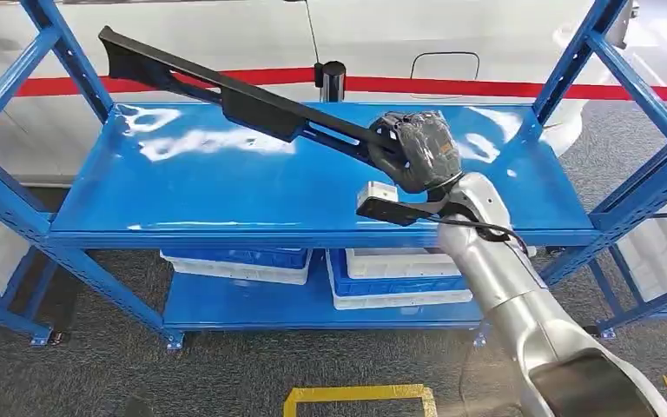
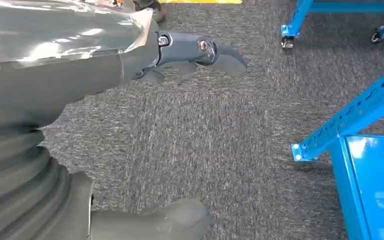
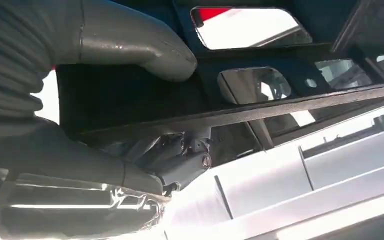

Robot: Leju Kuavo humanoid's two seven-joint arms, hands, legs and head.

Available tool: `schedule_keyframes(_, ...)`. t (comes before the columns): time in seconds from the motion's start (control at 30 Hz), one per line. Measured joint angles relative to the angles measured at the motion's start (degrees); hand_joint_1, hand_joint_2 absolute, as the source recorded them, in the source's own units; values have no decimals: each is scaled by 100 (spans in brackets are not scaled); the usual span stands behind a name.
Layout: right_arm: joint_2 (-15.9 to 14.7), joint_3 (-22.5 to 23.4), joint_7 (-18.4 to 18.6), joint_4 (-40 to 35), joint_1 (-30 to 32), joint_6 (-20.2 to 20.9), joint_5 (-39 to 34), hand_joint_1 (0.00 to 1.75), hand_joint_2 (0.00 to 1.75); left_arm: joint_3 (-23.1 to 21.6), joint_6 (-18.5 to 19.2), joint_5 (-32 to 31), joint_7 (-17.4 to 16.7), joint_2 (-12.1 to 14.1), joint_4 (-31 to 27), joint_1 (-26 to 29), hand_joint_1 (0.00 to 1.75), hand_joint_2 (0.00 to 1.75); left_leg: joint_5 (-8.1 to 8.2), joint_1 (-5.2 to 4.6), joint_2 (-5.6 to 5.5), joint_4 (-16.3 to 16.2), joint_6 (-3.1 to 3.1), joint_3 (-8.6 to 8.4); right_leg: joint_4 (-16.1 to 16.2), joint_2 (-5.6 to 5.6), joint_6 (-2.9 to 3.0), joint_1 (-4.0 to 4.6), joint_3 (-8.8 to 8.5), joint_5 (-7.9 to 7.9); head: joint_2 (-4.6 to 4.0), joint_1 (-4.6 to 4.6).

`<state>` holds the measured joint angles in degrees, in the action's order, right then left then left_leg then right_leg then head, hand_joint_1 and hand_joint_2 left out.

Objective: Take the parts from the cabinet and place them on the table.

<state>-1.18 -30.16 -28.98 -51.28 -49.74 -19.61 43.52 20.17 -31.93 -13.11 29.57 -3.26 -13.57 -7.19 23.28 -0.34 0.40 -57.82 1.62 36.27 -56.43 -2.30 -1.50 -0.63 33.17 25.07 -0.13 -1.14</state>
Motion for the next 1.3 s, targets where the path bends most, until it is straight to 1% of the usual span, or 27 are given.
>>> schedule_keyframes(0.07,7,0,0,0,0,0,4,175,175,7,13,-2,-31,0,0,1,0,175,0,0,1,0,0,0,0,0,-7,0,0,-3,0,0)
schedule_keyframes(0.5,4,0,-7,0,8,-2,20,175,175,50,35,-9,-124,-9,7,1,0,175,-2,20,2,1,1,-2,-1,1,-7,8,5,-2,0,-2)
schedule_keyframes(1.3,4,0,-7,0,20,-2,61,175,175,83,11,-26,-142,-15,7,1,0,175,-2,19,2,1,2,-2,-1,1,-7,9,5,-2,0,-2)
